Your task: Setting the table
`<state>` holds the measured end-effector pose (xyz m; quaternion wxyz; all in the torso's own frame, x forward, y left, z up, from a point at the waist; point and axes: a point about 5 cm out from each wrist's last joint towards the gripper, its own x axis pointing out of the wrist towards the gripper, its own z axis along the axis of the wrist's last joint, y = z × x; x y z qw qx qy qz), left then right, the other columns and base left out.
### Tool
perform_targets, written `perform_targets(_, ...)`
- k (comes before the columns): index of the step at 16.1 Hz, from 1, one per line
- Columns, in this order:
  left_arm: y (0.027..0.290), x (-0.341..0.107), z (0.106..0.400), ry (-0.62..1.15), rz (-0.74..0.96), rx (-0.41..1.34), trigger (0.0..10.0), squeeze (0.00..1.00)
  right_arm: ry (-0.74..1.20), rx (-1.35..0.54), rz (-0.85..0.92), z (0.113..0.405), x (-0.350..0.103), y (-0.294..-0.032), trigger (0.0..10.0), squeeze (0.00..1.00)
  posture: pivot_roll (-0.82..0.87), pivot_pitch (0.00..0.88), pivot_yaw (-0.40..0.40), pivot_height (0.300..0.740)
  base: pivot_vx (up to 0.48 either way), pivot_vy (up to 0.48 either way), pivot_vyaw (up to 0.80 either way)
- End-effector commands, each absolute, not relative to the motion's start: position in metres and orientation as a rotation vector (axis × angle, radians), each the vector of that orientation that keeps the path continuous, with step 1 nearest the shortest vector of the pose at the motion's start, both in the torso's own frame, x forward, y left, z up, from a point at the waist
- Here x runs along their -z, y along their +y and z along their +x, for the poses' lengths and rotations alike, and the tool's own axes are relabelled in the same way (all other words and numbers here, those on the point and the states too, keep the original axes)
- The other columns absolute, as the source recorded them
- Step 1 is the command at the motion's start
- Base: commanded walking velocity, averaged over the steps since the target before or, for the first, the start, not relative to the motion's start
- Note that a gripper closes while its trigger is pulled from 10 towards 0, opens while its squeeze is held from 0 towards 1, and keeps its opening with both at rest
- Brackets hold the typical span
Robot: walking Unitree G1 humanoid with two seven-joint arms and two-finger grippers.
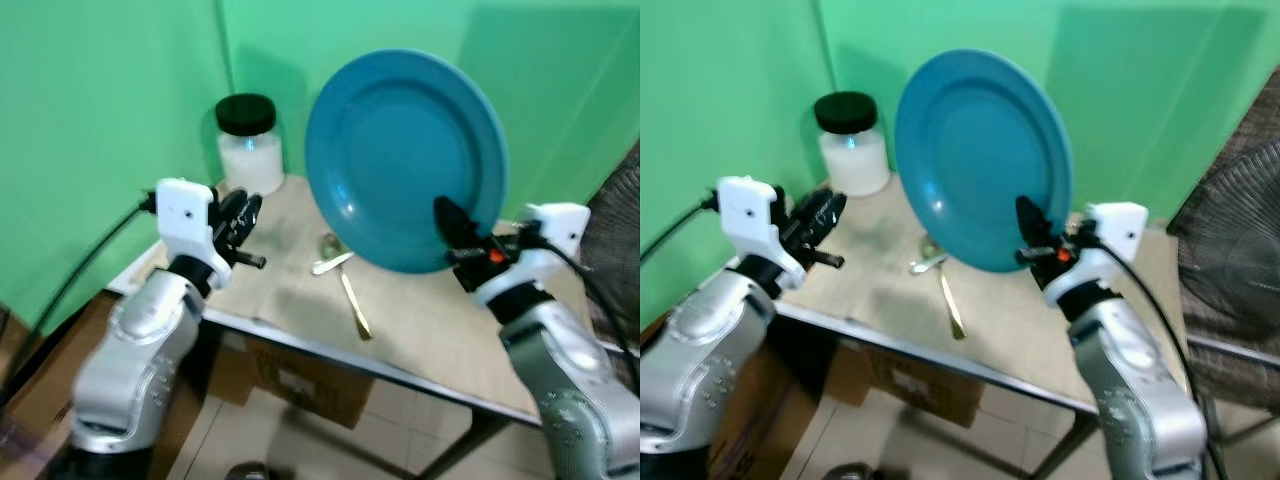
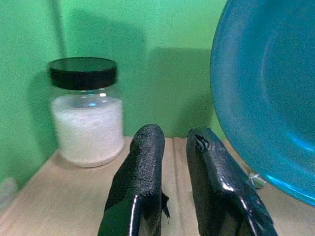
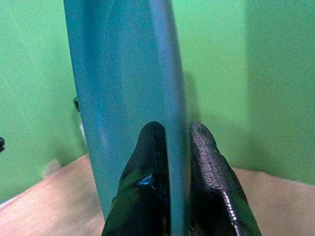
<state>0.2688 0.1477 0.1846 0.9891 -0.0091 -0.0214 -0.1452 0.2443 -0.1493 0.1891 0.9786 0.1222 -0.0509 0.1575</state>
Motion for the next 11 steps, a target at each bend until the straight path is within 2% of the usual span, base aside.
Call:
perform_targets(1,0.142,-0.187,0.269,-0.057,0.014,0.280,10.0,0.00,-0.130,-0.239,0.227,0.245,-0.192,-0.155,10.0,0.00,0.04,0.000,-0.002,0.740,0.000,0.000,-0.80)
perform_targets(4,0.146,-0.189,0.274,-0.091,0.050,0.190,10.0,0.00,-0.143,-0.199,0.162,0.244,-0.187,-0.156,10.0,0.00,0.06,0.000,-0.022,0.740,0.000,0.000,-0.80)
perform_targets(9,0.144,-0.184,0.270,-0.065,0.053,0.216,10.0,0.00,-0.111,-0.210,0.140,0.243,-0.181,-0.151,10.0,0.00,0.06,0.000,-0.020,0.740,0.000,0.000,-0.80)
perform_targets(11,0.146,-0.180,0.267,-0.063,0.065,0.218,10.0,0.00,-0.111,-0.169,0.055,0.243,-0.178,-0.152,10.0,0.00,0.06,0.000,-0.020,0.740,0.000,0.000,-0.80)
